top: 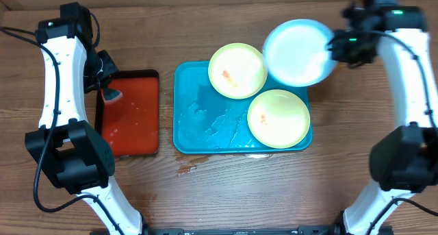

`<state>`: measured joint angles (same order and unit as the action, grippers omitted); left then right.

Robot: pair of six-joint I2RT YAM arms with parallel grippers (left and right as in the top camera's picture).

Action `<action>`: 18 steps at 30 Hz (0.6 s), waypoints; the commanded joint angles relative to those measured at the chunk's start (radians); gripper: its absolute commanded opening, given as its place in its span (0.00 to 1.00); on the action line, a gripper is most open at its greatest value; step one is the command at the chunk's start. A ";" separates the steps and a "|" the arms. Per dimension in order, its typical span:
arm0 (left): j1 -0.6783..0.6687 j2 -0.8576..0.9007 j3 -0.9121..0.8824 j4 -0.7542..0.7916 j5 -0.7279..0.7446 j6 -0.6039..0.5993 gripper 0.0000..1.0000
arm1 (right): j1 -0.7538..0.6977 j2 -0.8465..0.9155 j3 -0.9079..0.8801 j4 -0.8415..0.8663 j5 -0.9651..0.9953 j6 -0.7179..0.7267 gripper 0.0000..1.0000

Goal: Clean dirty plates on tray and stack at the side
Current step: 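Lift the white plate with the right gripper and set it right of the tray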

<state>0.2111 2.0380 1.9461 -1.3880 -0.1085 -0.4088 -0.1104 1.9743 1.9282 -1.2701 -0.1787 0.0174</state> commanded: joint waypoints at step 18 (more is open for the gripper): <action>-0.002 -0.031 0.016 0.001 0.006 0.021 0.04 | -0.357 0.232 -0.208 0.353 -0.039 0.009 0.04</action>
<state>0.2111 2.0380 1.9461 -1.3880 -0.1081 -0.4088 -0.4686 2.1834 1.7470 -0.9371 -0.2123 0.0296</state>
